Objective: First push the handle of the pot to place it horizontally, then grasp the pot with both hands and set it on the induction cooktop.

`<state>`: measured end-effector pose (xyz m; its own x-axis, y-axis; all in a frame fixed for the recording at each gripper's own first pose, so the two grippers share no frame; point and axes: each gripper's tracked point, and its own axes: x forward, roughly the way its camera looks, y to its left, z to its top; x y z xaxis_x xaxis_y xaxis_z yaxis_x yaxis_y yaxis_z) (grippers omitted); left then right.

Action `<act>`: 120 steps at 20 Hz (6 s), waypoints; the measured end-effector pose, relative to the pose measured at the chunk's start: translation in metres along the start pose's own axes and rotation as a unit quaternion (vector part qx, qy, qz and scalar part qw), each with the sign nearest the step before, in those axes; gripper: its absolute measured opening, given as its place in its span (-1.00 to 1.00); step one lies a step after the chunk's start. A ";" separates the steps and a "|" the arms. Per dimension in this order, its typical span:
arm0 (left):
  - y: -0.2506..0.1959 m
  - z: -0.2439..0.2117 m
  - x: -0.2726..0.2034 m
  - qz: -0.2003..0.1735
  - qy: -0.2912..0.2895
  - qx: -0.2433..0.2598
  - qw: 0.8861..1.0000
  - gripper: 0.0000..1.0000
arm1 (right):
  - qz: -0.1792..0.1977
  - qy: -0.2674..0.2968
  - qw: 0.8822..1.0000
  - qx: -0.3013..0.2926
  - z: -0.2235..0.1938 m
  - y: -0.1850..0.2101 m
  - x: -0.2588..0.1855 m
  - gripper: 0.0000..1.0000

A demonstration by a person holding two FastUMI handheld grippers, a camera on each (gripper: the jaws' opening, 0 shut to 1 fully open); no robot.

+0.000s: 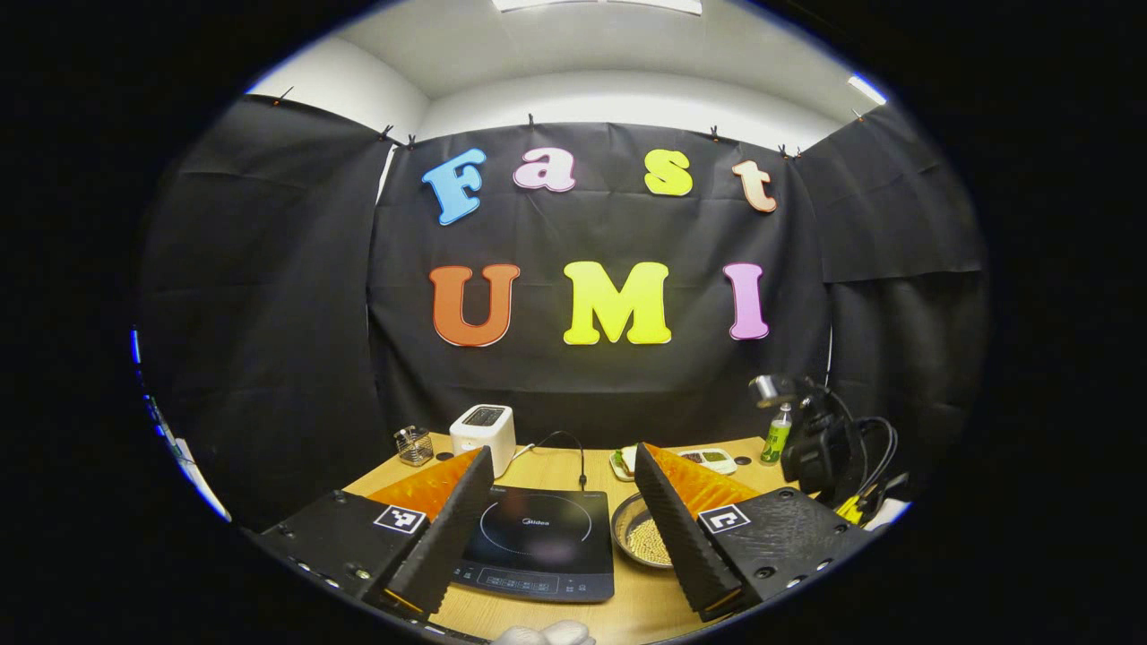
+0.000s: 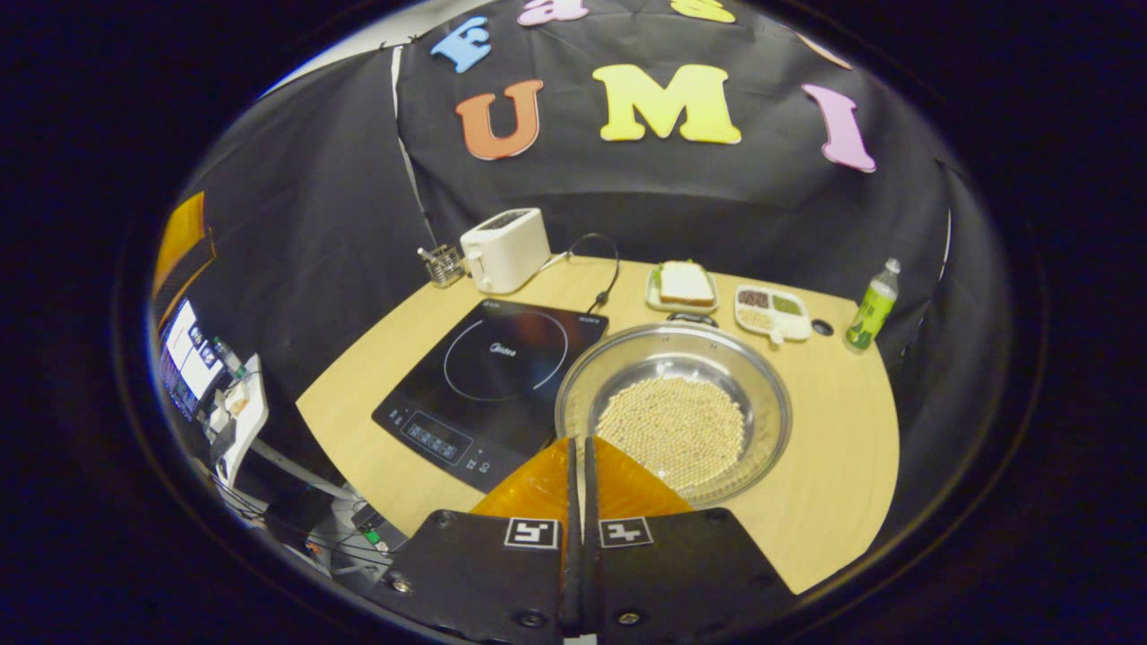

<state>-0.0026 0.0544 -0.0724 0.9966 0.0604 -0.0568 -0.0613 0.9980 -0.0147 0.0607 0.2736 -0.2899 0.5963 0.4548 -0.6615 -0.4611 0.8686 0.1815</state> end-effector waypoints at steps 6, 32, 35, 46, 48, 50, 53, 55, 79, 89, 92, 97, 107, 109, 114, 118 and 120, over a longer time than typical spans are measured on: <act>0.024 -0.012 0.004 0.026 0.006 0.005 1.000 0.89 | 0.000 0.081 0.997 -0.001 -0.066 0.012 0.038 -0.93; 0.018 -0.021 0.013 0.020 0.018 0.001 1.000 0.89 | -0.057 0.123 0.990 0.039 -0.100 -0.064 0.046 -0.99; 0.012 -0.023 0.019 0.016 0.018 0.001 1.000 0.89 | -0.066 0.123 0.989 0.044 -0.103 -0.081 0.040 -0.99; -0.010 -0.031 0.041 0.010 0.020 0.003 1.000 0.89 | -0.094 0.128 0.986 0.052 -0.100 -0.148 0.033 -0.93; -0.015 -0.030 0.044 0.011 0.020 0.004 1.000 0.89 | -0.096 0.132 0.985 0.049 -0.099 -0.159 0.033 -0.93; -0.018 -0.032 0.047 0.015 0.021 0.005 1.000 0.89 | -0.098 0.133 0.985 0.047 -0.097 -0.170 0.033 -0.93; -0.025 -0.035 0.051 0.021 0.026 0.004 0.999 0.89 | -0.097 0.138 0.985 0.037 -0.095 -0.186 0.032 -0.93; -0.029 -0.037 0.053 0.027 0.029 0.004 0.999 0.89 | -0.097 0.144 0.985 0.022 -0.093 -0.195 0.033 -0.99; -0.071 -0.050 0.064 0.121 0.056 0.011 0.991 0.89 | -0.078 0.143 0.982 -0.094 -0.046 -0.309 0.055 -0.94; -0.074 -0.077 0.095 0.049 0.077 0.025 0.996 0.92 | -0.141 0.088 0.986 -0.020 -0.052 -0.327 -0.009 -0.75; -0.074 -0.100 0.107 0.007 0.101 0.015 0.995 0.92 | -0.166 0.054 0.985 0.006 -0.044 -0.321 -0.031 -0.18; -0.083 -0.153 0.132 -0.044 0.164 0.003 0.985 0.93 | -0.184 0.009 0.981 0.061 -0.029 -0.309 -0.040 0.76; -0.110 -0.244 0.185 -0.021 0.257 -0.003 0.966 0.92 | -0.132 0.025 0.988 0.079 -0.001 -0.312 0.025 0.83; -0.114 -0.257 0.195 -0.017 0.270 -0.002 0.963 0.93 | -0.122 0.028 0.989 0.073 0.009 -0.314 0.039 0.82; -0.127 -0.290 0.220 -0.012 0.302 0.011 0.953 0.92 | -0.117 0.050 0.990 0.060 0.010 -0.321 0.070 0.75; -0.132 -0.313 0.228 -0.014 0.330 0.009 0.944 0.94 | -0.115 0.066 0.990 0.056 0.006 -0.323 0.080 0.72; -0.137 -0.319 0.234 -0.018 0.335 0.006 0.942 0.94 | -0.113 0.073 0.989 0.059 0.003 -0.324 0.083 0.75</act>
<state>0.2207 -0.0740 -0.4018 0.7393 0.0060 -0.6734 -0.0243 0.9995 -0.0178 0.2618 0.0300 -0.4010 0.5708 0.2199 -0.7911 -0.2414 0.9658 0.0943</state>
